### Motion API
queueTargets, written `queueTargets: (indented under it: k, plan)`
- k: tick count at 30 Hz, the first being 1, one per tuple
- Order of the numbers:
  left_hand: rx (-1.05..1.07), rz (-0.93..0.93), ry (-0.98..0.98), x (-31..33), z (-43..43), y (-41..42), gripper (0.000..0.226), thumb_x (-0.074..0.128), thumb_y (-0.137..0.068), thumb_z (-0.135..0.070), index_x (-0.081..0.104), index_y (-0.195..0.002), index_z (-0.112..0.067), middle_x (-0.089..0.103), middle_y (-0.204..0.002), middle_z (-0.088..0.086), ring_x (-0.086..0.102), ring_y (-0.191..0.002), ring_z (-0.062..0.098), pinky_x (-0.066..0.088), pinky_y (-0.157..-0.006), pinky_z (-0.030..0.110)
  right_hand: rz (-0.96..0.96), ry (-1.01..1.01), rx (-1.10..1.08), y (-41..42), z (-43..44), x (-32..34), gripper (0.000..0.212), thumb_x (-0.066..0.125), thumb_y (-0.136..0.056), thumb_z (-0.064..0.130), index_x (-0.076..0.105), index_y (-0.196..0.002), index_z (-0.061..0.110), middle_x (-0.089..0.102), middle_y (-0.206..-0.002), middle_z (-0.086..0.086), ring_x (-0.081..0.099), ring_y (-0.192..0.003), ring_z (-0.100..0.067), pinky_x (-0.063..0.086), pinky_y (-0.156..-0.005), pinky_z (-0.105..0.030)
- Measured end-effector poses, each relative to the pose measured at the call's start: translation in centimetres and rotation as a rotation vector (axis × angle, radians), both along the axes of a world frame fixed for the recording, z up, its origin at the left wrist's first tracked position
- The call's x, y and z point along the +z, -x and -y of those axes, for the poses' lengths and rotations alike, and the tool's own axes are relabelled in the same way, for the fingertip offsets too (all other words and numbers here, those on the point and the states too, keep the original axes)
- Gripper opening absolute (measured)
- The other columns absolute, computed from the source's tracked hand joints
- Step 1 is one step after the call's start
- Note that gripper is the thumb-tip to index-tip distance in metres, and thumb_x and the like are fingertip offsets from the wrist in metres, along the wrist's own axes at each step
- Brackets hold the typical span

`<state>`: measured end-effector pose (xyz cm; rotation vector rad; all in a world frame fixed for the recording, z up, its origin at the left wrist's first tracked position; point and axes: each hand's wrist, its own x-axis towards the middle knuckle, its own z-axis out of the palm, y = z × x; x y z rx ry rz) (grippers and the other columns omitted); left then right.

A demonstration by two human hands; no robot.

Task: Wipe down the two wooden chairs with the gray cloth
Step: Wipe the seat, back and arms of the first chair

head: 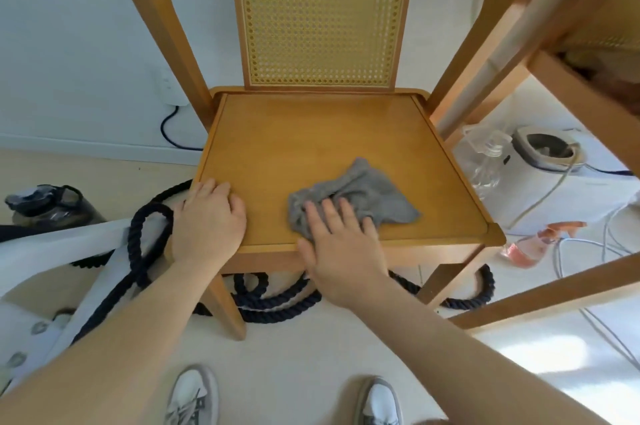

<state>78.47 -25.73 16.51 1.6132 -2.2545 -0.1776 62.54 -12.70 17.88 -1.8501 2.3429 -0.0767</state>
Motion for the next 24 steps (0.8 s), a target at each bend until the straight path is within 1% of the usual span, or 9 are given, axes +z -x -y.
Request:
queueTargets:
  k: [3,5,6,8,11,14,18,22,24]
  plan:
    - [0.089,-0.345,-0.112,1.7,-0.7,-0.1,0.037,0.036,-0.099,-0.021,0.064,-0.121,-0.013,0.062,-0.127,0.009,0.054,-0.115,0.028,0.041,-0.091,0.035,0.071,-0.048,0.316,-4.9,2.2,0.4,0.062,0.019,-0.1,0.053,0.003,-0.154,0.026,0.0,-0.163,0.003,-0.007,-0.148,-0.019,0.002,-0.116,-0.05]
    - [0.136,-0.515,-0.242,2.7,-1.0,-0.5,0.037,0.039,-0.098,-0.019,0.062,-0.127,-0.016,0.06,-0.132,0.007,0.053,-0.117,0.025,0.039,-0.091,0.032,0.153,-0.058,0.376,-4.8,2.9,1.0,0.058,0.02,-0.101,0.052,0.011,-0.153,0.028,0.005,-0.162,0.007,-0.004,-0.148,-0.015,0.003,-0.116,-0.05]
    - [0.11,-0.522,-0.253,3.0,-1.4,-0.6,0.038,0.042,-0.097,-0.018,0.057,-0.132,-0.017,0.057,-0.136,0.006,0.052,-0.118,0.022,0.038,-0.094,0.033,0.202,-0.044,0.382,-4.1,2.6,1.2,0.055,0.021,-0.101,0.05,0.016,-0.153,0.03,0.008,-0.162,0.009,-0.002,-0.148,-0.013,0.004,-0.115,-0.05]
    - [-0.05,-0.363,-0.128,3.1,-3.1,0.1,0.049,0.048,-0.095,-0.019,0.042,-0.144,-0.021,0.042,-0.149,0.002,0.041,-0.131,0.018,0.034,-0.107,0.036,0.242,0.013,0.367,-1.9,1.1,1.1,0.05,0.026,-0.102,0.046,0.022,-0.151,0.035,0.012,-0.161,0.012,0.0,-0.148,-0.01,0.007,-0.115,-0.047]
    - [-0.432,0.014,0.002,2.5,-6.1,3.7,0.058,0.038,-0.099,-0.04,0.017,-0.152,-0.03,0.01,-0.161,-0.005,0.01,-0.148,0.016,0.015,-0.119,0.045,0.077,0.09,0.228,3.0,-2.6,-0.1,0.054,0.035,-0.099,0.043,0.016,-0.149,0.043,0.007,-0.161,0.012,-0.004,-0.148,-0.012,0.014,-0.114,-0.044]
    - [-0.53,0.329,-0.077,1.8,-8.1,8.4,0.061,0.015,-0.099,-0.053,0.013,-0.153,-0.026,0.01,-0.162,-0.002,0.009,-0.148,0.02,0.013,-0.119,0.048,-0.069,0.096,0.024,7.8,-6.5,-0.7,0.061,0.038,-0.097,0.043,0.01,-0.151,0.043,0.007,-0.162,0.008,-0.002,-0.149,-0.017,0.018,-0.113,-0.045]
    - [-0.625,0.373,0.066,2.6,-11.1,14.3,0.06,0.023,-0.101,-0.047,0.017,-0.153,-0.019,0.008,-0.162,0.001,0.002,-0.149,0.021,0.007,-0.12,0.048,-0.162,0.013,-0.198,11.2,-9.6,-0.1,0.07,0.038,-0.093,0.043,0.005,-0.153,0.032,0.001,-0.163,0.005,-0.005,-0.149,-0.019,0.012,-0.116,-0.045]
    - [-0.783,0.318,0.086,2.6,-13.4,19.7,0.071,0.039,-0.1,-0.04,-0.004,-0.154,-0.023,-0.005,-0.163,-0.002,-0.004,-0.149,0.018,0.004,-0.119,0.048,-0.126,-0.056,-0.358,13.6,-10.4,0.8,0.08,0.045,-0.089,0.041,0.001,-0.154,0.027,-0.001,-0.162,0.004,-0.005,-0.149,-0.022,0.011,-0.115,-0.048]
    - [-0.818,0.351,0.083,2.1,-13.2,20.4,0.069,0.038,-0.1,-0.042,-0.001,-0.154,-0.026,-0.002,-0.163,-0.004,0.0,-0.149,0.017,0.003,-0.118,0.05,-0.104,-0.023,-0.389,13.3,-9.8,0.9,0.077,0.043,-0.091,0.041,0.004,-0.154,0.024,0.005,-0.162,0.003,-0.001,-0.149,-0.022,0.014,-0.115,-0.048]
